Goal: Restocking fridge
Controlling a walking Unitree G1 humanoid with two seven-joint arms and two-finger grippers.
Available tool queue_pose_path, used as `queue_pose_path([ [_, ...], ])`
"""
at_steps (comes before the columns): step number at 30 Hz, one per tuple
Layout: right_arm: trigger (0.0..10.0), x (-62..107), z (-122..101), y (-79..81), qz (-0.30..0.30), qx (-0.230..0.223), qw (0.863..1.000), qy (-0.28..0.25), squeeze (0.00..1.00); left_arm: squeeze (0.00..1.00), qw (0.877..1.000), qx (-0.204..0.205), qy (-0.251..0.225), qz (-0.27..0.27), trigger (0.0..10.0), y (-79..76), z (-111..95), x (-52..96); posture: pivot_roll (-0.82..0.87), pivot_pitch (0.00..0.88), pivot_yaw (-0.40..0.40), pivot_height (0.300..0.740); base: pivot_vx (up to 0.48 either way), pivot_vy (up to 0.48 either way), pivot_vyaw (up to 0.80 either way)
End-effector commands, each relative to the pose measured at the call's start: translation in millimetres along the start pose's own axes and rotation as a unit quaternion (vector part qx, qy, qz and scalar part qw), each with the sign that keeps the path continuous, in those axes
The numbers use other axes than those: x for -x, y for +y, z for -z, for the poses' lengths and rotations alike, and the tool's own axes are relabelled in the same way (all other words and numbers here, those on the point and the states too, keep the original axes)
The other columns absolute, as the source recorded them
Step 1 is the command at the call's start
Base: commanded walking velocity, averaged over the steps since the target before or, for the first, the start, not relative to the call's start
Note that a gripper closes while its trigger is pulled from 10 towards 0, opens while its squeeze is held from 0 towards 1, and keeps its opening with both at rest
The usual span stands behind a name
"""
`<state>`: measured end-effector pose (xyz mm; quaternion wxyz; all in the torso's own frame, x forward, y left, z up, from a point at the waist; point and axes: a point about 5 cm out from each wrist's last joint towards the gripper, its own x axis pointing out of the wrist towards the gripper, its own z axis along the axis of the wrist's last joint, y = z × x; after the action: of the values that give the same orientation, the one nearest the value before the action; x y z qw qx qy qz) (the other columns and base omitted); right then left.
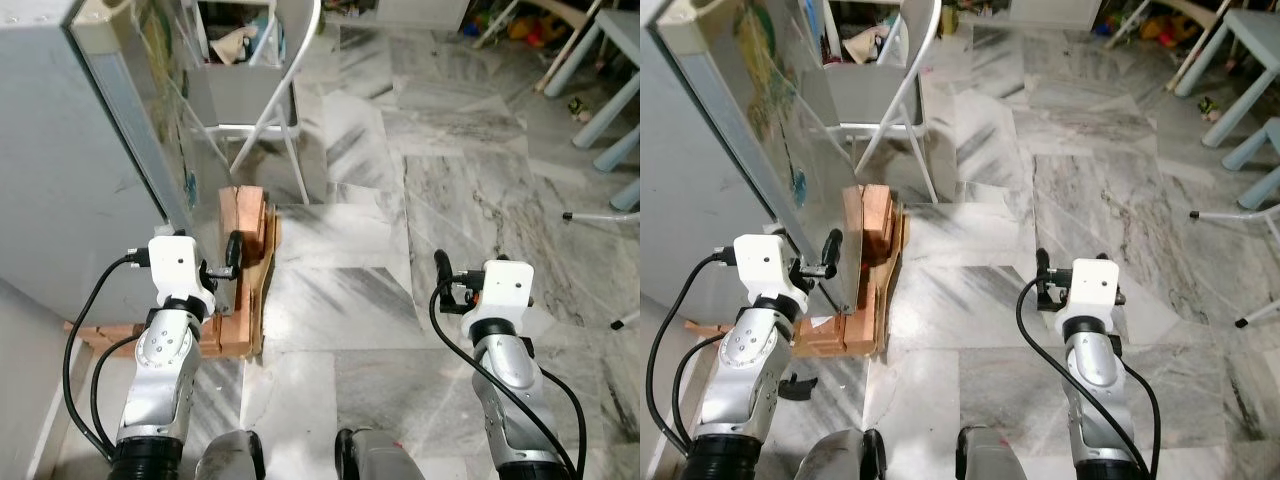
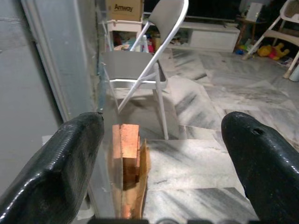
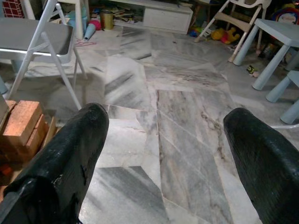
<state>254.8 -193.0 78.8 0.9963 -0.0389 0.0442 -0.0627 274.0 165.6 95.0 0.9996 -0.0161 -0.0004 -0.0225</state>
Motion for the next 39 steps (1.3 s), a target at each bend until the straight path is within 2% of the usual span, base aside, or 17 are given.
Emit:
queue_pose_path([
  [1, 10.0, -0.4, -4, 1.3, -0.001, 0.002, 1.000, -0.006, 0.00, 0.00, 1.000, 0.001, 0.004, -0.005, 10.0, 4.0, 3, 2.5, 0.04, 0.115, -0.042, 0.740, 0.285, 0.000, 0.00],
  [17, 10.0, 0.5, -3, 2.0, -0.003, 0.005, 1.000, -0.007, 0.00, 0.00, 1.000, -0.001, 0.006, 0.001, 10.0, 3.7, 4, 4.0, 0.04, 0.110, -0.037, 0.740, 0.353, 0.000, 0.00],
  [21, 10.0, 1.1, -2, 2.2, -0.004, 0.005, 1.000, -0.005, 0.00, 0.00, 1.000, -0.009, 0.015, -0.015, 10.0, 7.1, 7, 8.7, 0.04, 0.110, -0.037, 0.740, 0.000, 0.000, 0.00],
  [25, 10.0, 0.8, -2, 2.5, -0.003, 0.009, 1.000, -0.002, 0.00, 0.00, 0.999, -0.008, 0.028, -0.037, 10.0, 11.9, 13, 20.1, 0.04, 0.127, -0.037, 0.740, 0.000, 0.000, 0.00],
  [28, 10.0, 0.7, -2, 2.4, -0.003, 0.008, 1.000, -0.002, 0.00, 0.00, 0.999, -0.007, 0.029, -0.041, 10.0, 12.4, 14, 21.6, 0.04, 0.125, -0.040, 0.740, 0.000, 0.000, 0.00],
  [32, 10.0, 0.7, -1, 3.5, -0.006, 0.008, 1.000, 0.001, 0.00, 0.00, 0.998, -0.012, 0.027, -0.051, 10.0, 14.9, 15, 16.9, 0.04, 0.134, -0.050, 0.740, 0.000, 0.000, 0.00],
  [37, 10.0, -2.5, -7, 7.4, -0.009, 0.011, 1.000, -0.008, 0.00, 0.00, 0.997, -0.018, 0.022, -0.071, 10.0, 26.2, 12, 3.8, 0.03, 0.135, -0.045, 0.740, 0.000, 0.000, 0.00],
  [39, 10.0, -2.9, -9, 7.3, -0.005, 0.013, 1.000, -0.010, 0.00, 0.00, 0.998, -0.021, 0.020, -0.061, 10.0, 26.7, 11, -2.2, 0.02, 0.136, -0.041, 0.740, 0.000, 0.000, 0.00],
])
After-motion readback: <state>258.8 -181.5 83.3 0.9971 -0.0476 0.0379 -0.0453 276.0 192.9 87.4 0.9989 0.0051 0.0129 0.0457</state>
